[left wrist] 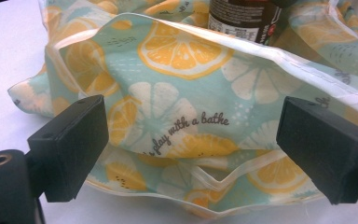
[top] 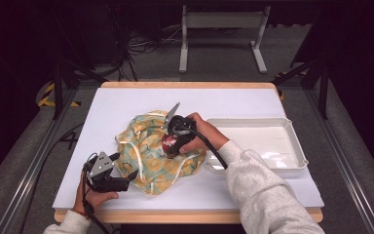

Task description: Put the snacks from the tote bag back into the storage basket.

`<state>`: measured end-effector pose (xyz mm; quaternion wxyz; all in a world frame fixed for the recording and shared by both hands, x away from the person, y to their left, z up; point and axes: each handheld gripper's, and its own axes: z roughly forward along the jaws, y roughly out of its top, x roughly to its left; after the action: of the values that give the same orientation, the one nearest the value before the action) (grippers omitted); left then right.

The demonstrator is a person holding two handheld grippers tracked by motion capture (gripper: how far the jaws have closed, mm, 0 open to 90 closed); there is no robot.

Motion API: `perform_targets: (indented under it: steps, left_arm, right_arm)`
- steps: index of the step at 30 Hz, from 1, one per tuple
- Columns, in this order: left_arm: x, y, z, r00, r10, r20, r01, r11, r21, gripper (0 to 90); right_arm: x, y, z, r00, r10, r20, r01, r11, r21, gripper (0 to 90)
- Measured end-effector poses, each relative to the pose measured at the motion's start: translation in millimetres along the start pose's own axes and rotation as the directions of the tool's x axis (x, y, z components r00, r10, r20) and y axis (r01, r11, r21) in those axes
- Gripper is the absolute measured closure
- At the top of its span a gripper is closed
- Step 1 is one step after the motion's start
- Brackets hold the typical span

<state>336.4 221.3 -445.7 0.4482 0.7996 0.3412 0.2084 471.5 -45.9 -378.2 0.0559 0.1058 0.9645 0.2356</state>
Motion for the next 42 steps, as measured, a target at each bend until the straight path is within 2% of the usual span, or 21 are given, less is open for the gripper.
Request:
perform_targets:
  steps: [9, 13, 19, 23, 26, 37, 42]
  left_arm:
    - [-0.6, -0.1, 0.4, 1.0, 0.006, 0.006, -0.006, 1.0, 0.007, 9.7]
    - [0.5, -0.5, -0.1, 1.0, -0.006, 0.007, 0.006, 1.0, 0.001, 9.9]
    - [0.8, -0.6, -1.0, 0.9999, -0.012, 0.006, 0.012, 0.9999, -0.008, 9.9]
    - [1.5, -0.8, -1.0, 0.9999, -0.013, 0.004, 0.013, 0.9998, -0.012, 9.9]
    - [1.5, -1.0, -1.1, 0.9999, -0.014, 0.002, 0.014, 0.9998, -0.011, 9.9]
    - [3.3, -3.5, -4.3, 0.9998, -0.019, -0.006, 0.019, 0.9996, -0.021, 9.6]
    - [3.9, -3.7, -5.7, 0.9998, -0.021, -0.007, 0.021, 0.9995, -0.022, 9.5]
  right_arm:
    - [-0.2, 1.9, 1.2, 0.9999, 0.013, 0.003, -0.013, 1.0, 0.007, 25.9]
    - [0.5, 2.0, 1.4, 0.9999, 0.012, 0.007, -0.012, 1.0, 0.003, 26.1]
    - [4.4, 4.6, -0.8, 0.9998, -0.008, 0.018, 0.008, 1.0, 0.007, 26.1]
    - [5.2, 5.4, -5.9, 0.9996, -0.007, 0.027, 0.007, 1.0, -0.01, 26.1]
    - [6.1, 6.8, -12.3, 0.9991, -0.022, 0.037, 0.023, 1.0, -0.018, 26.1]
    - [11.6, 7.4, -28.2, 0.9972, -0.032, 0.068, 0.034, 0.999, -0.024, 26.1]
    - [12.7, 7.0, -34.6, 0.9971, -0.035, 0.067, 0.037, 0.999, -0.026, 26.1]
